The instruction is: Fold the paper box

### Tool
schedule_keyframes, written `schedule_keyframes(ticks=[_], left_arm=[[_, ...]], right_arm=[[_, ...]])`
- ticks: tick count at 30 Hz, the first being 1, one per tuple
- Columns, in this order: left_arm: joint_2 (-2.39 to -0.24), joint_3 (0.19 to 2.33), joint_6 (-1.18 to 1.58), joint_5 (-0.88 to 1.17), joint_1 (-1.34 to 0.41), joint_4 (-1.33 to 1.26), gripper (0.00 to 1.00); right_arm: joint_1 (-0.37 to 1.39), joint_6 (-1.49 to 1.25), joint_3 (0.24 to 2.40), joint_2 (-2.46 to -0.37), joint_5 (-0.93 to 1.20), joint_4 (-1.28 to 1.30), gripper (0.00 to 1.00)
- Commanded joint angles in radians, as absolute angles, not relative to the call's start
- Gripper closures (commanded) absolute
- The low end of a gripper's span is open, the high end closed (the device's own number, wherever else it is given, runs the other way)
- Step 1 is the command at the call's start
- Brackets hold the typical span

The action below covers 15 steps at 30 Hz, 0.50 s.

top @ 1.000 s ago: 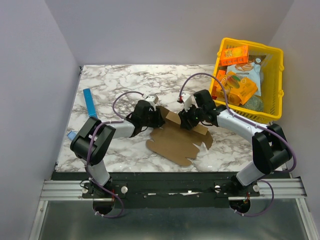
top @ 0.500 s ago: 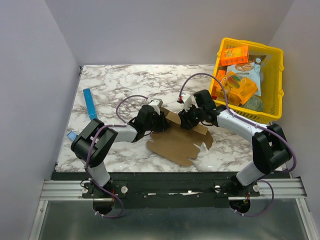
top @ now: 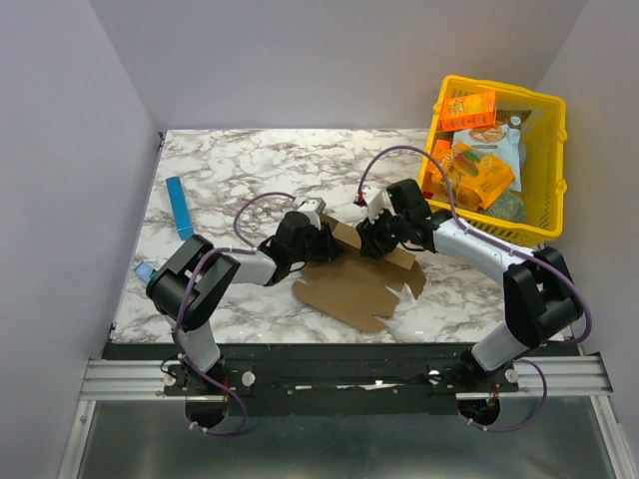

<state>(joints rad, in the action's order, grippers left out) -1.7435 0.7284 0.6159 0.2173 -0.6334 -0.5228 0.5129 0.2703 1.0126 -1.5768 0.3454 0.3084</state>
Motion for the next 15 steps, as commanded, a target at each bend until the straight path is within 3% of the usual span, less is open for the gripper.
schedule_keyframes(ticks=[1, 11, 14, 15], left_arm=[[-1.778, 0.698, 0.655, 0.245, -0.657, -0.566, 0.59], [-1.720, 0.673, 0.631, 0.204, -0.647, -0.537, 0.56], [-1.643, 0.689, 0.588, 0.187, -0.614, -0.459, 0.42], [-1.605, 0.690, 0.581, 0.184, -0.603, -0.439, 0.31]], right_arm=[[0.515, 0.267, 0.985, -1.585, 0.336, 0.337, 0.51], [0.515, 0.264, 0.983, -1.585, 0.331, 0.337, 0.51], [0.515, 0.264, 0.982, -1.582, 0.331, 0.336, 0.52], [0.515, 0.265, 0.983, -1.582, 0.330, 0.336, 0.52]])
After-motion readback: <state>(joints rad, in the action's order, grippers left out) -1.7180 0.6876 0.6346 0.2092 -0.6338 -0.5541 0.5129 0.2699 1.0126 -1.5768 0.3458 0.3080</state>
